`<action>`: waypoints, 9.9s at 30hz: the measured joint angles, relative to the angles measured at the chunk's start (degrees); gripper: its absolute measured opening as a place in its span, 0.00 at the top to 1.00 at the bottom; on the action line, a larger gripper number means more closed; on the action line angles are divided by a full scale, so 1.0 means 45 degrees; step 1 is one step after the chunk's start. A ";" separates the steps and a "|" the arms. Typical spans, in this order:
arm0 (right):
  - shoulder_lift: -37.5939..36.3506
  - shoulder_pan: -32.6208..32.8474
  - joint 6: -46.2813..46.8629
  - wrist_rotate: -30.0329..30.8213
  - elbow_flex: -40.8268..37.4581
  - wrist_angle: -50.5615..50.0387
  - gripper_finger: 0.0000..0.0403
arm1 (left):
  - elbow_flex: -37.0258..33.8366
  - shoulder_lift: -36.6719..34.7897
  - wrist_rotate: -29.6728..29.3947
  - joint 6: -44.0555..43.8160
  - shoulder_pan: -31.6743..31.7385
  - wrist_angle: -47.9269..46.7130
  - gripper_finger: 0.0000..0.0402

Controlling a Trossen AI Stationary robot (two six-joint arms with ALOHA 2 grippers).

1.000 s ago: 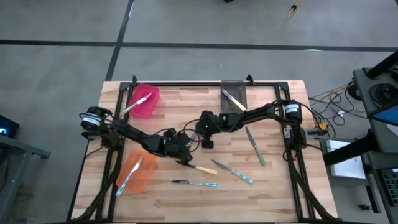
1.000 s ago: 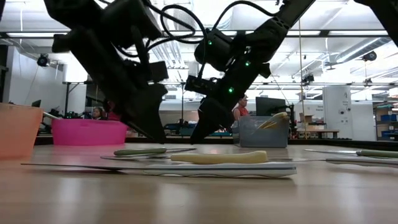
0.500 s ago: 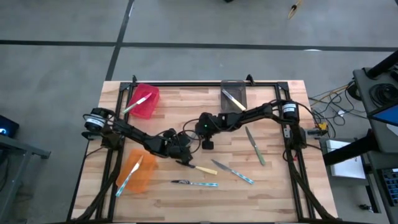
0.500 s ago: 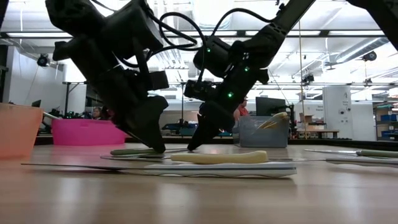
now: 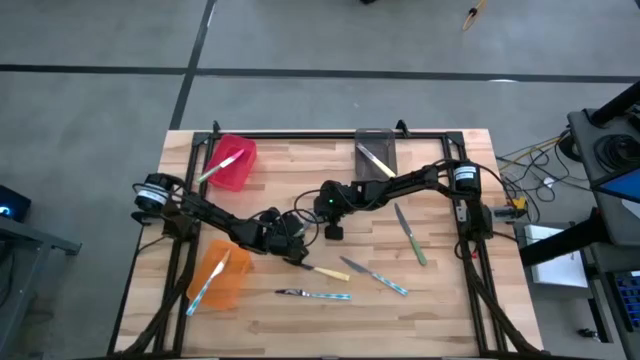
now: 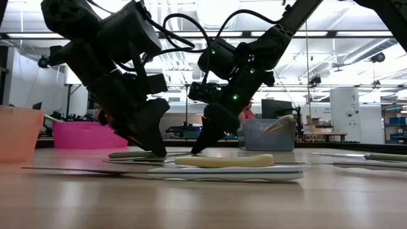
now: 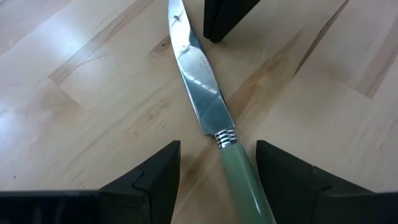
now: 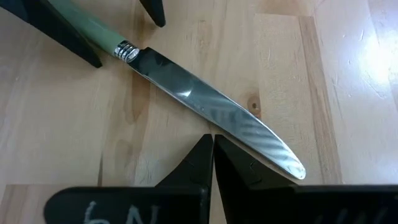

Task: Sort silverware by color (type)
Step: Put the left green knife into the red bin

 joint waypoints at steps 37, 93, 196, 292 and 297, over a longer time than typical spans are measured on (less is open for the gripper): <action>-0.0073 0.0005 -0.0009 0.0039 0.0005 -0.0079 0.98 | -0.0102 0.0015 -0.0200 -0.0873 -0.0038 0.0194 0.95; -0.0874 0.0092 0.0287 -0.2011 0.0000 -0.1234 0.98 | -0.0367 -0.2006 0.0668 0.1001 -0.0355 -0.0127 0.99; -0.4544 0.1545 0.6460 -0.3191 0.0080 -1.2641 0.98 | -0.1095 -0.2286 0.0044 0.1162 -0.0180 0.0776 1.00; -0.4677 0.2702 0.4944 -0.1807 -0.2341 -0.3742 0.98 | -0.4117 -0.2687 0.3374 0.5411 0.0935 0.5255 0.53; -0.4677 0.2701 0.4949 -0.1797 -0.2341 -0.3718 0.98 | -0.4041 -0.2215 0.2914 0.5360 0.1015 0.5376 0.53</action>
